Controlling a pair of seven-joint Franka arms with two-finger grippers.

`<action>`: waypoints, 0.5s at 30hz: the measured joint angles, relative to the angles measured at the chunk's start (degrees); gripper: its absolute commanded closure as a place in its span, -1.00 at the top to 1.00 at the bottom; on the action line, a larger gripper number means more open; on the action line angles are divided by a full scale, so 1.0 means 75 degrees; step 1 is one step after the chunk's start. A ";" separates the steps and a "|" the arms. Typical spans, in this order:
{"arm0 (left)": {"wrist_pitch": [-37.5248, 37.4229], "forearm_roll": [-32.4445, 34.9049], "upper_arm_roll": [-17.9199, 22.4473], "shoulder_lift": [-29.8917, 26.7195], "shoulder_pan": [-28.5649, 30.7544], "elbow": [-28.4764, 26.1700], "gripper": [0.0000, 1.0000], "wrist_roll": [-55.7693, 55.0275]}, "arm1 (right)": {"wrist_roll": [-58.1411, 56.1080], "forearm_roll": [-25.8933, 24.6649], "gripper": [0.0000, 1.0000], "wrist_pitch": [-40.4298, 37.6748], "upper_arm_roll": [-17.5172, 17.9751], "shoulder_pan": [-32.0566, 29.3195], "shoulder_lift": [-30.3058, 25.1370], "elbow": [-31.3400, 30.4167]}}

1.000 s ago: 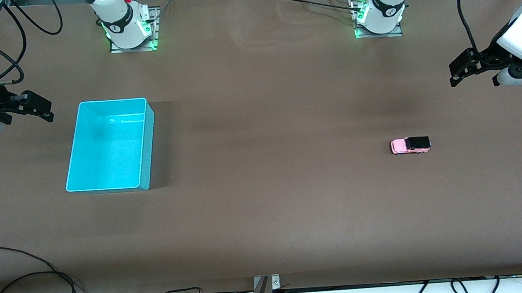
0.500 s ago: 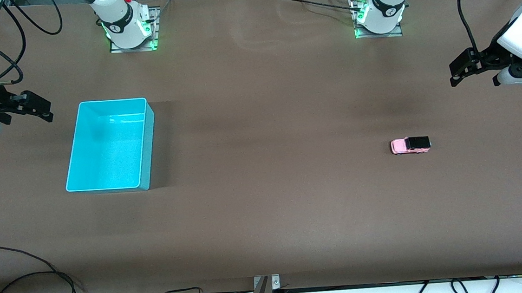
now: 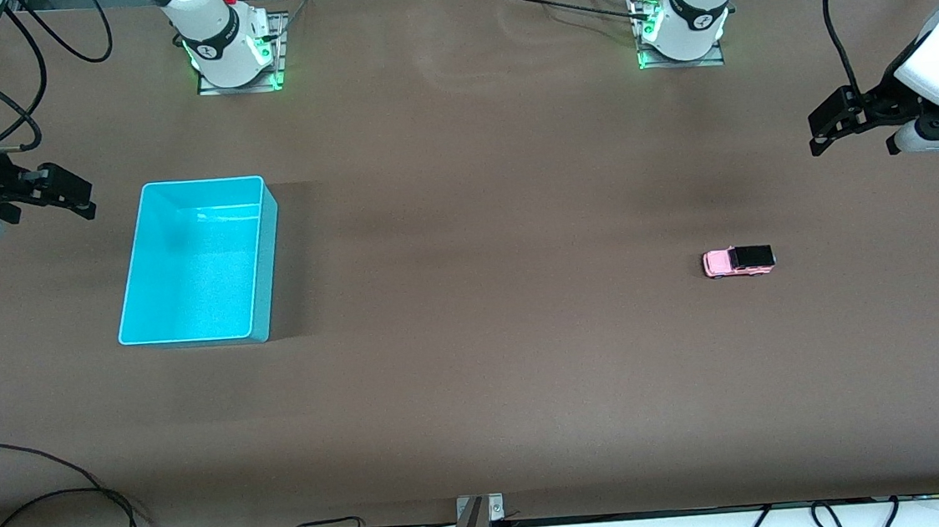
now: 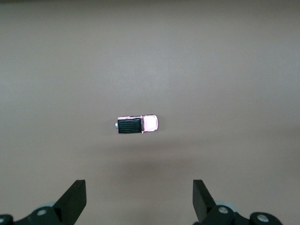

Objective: Wind and store pink jeep toy

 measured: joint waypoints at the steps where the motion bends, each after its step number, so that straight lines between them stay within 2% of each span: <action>1: 0.0000 0.0000 0.0000 0.0000 0.0000 0.0000 1.00 0.0000 | 0.0000 0.0000 1.00 0.0000 0.0000 0.0000 0.0000 0.0000; 9: -0.0005 0.0000 -0.0031 0.0000 -0.0002 0.0000 1.00 0.0000 | 0.0000 0.0001 1.00 -0.0001 0.0000 0.0000 0.0000 0.0000; 15: -0.0237 -0.0005 -0.0312 0.0000 -0.0009 0.0000 1.00 0.0000 | 0.0000 0.0002 1.00 -0.0001 0.0000 0.0000 0.0000 0.0000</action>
